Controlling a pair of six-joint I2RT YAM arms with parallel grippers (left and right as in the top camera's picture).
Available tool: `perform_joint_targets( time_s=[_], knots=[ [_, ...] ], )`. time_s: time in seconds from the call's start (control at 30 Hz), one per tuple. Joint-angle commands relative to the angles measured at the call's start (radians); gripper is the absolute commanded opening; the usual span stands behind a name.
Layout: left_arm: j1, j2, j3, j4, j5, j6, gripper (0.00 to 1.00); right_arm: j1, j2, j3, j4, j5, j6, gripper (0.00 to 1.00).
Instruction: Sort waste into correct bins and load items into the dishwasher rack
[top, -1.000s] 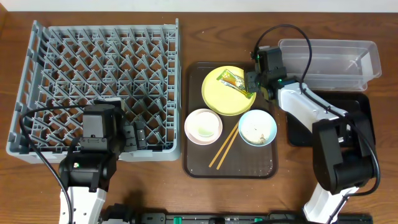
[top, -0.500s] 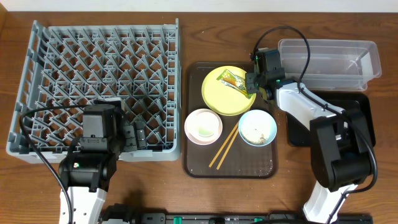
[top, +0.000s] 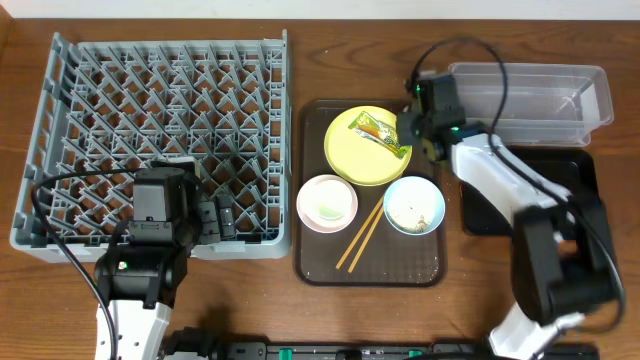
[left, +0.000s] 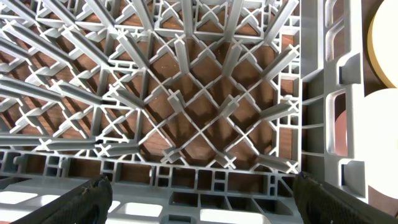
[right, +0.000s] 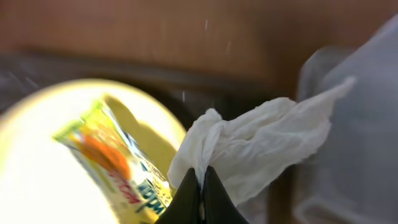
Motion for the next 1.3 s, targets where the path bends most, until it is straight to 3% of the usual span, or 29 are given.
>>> perform_joint_targets(
  time_s=[0.0,0.37,0.43,0.5,0.57,0.6,0.8,0.87,1.03,1.13,1.27],
  knots=[
    [0.004,-0.002,0.026,-0.002,-0.004,-0.009,0.94,-0.026,-0.155,0.007,0.007,0.104,0.004,0.01],
    [0.004,-0.002,0.026,-0.002,-0.004,-0.009,0.94,-0.189,-0.232,0.006,-0.009,0.211,0.005,0.04],
    [0.004,-0.002,0.026,-0.002,-0.004,-0.009,0.94,-0.214,-0.224,0.006,-0.015,0.206,0.005,0.16],
    [0.004,-0.002,0.026,-0.001,-0.004,-0.009,0.94,-0.23,-0.212,0.006,-0.021,0.188,0.004,0.37],
    [0.004,-0.002,0.026,-0.001,-0.004,-0.009,0.94,-0.237,-0.207,0.006,-0.027,0.142,0.004,0.64],
    [0.004,-0.002,0.026,-0.002,-0.004,-0.009,0.94,-0.238,-0.207,0.006,-0.03,0.114,0.004,0.68],
    [0.004,-0.002,0.026,-0.002,-0.004,-0.009,0.94,-0.2,-0.208,0.006,-0.034,-0.124,-0.032,0.68],
    [0.004,-0.002,0.026,-0.002,-0.004,-0.009,0.94,-0.173,-0.208,0.006,-0.043,-0.122,-0.041,0.72],
    [0.004,-0.002,0.026,-0.002,-0.005,-0.009,0.94,-0.123,-0.208,0.006,-0.072,-0.006,-0.041,0.72],
    [0.004,-0.002,0.026,-0.002,-0.004,-0.009,0.94,-0.101,-0.208,0.006,-0.076,-0.043,-0.048,0.73],
    [0.004,-0.002,0.025,-0.002,-0.004,-0.009,0.94,-0.059,-0.206,0.006,-0.098,-0.142,-0.168,0.71]
  ],
)
